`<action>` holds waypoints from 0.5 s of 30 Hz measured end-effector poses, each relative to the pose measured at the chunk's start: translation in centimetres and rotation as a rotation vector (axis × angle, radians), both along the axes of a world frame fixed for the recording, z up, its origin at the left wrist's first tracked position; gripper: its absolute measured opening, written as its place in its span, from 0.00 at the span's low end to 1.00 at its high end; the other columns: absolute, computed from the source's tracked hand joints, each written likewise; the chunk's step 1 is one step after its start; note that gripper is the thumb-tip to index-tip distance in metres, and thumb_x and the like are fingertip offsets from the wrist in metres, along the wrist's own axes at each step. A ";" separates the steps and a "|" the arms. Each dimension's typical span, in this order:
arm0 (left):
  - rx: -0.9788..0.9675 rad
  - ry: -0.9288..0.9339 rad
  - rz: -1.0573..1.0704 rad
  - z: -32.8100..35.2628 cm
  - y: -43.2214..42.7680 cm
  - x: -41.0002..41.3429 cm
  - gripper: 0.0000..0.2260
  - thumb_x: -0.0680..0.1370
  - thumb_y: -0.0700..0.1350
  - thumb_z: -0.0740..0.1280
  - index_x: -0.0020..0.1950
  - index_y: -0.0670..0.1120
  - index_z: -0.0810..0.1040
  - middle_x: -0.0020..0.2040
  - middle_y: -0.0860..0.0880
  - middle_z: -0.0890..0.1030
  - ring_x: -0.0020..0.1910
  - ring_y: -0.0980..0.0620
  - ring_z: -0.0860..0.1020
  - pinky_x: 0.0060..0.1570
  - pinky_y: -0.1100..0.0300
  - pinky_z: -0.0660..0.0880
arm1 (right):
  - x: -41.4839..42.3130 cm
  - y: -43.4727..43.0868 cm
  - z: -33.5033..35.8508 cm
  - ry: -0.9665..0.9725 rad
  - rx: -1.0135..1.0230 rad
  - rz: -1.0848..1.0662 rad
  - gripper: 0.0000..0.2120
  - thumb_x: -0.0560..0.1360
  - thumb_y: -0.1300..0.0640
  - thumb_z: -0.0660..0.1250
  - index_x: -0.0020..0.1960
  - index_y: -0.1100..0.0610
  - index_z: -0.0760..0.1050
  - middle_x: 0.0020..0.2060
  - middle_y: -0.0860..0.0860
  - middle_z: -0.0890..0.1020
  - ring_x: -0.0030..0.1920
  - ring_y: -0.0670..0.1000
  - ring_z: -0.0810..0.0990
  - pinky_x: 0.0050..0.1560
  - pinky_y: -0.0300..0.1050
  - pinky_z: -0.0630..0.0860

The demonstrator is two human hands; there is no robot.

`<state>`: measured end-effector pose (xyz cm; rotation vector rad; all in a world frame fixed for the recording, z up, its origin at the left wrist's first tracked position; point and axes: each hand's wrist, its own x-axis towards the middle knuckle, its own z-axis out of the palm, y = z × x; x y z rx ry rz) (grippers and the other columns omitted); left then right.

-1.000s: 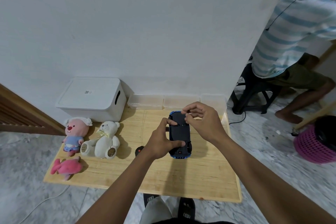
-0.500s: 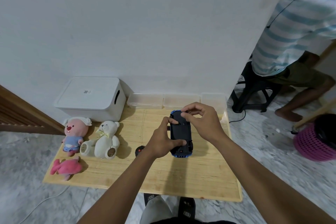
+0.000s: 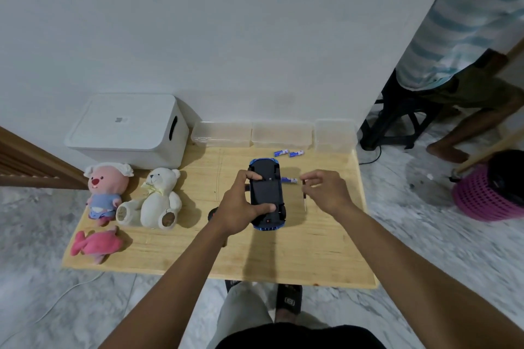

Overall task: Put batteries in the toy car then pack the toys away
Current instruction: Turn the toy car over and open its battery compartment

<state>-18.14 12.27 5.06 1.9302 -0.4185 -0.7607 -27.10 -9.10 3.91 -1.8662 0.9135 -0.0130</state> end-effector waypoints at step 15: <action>0.030 0.124 -0.062 -2.8 1.9 0.2 0.29 0.73 0.33 0.78 0.66 0.51 0.68 0.64 0.45 0.76 0.43 0.50 0.84 0.39 0.63 0.82 | -1.2 3.5 -6.4 -0.077 -0.089 -0.021 0.13 0.74 0.61 0.72 0.56 0.48 0.82 0.46 0.48 0.80 0.44 0.49 0.83 0.44 0.37 0.77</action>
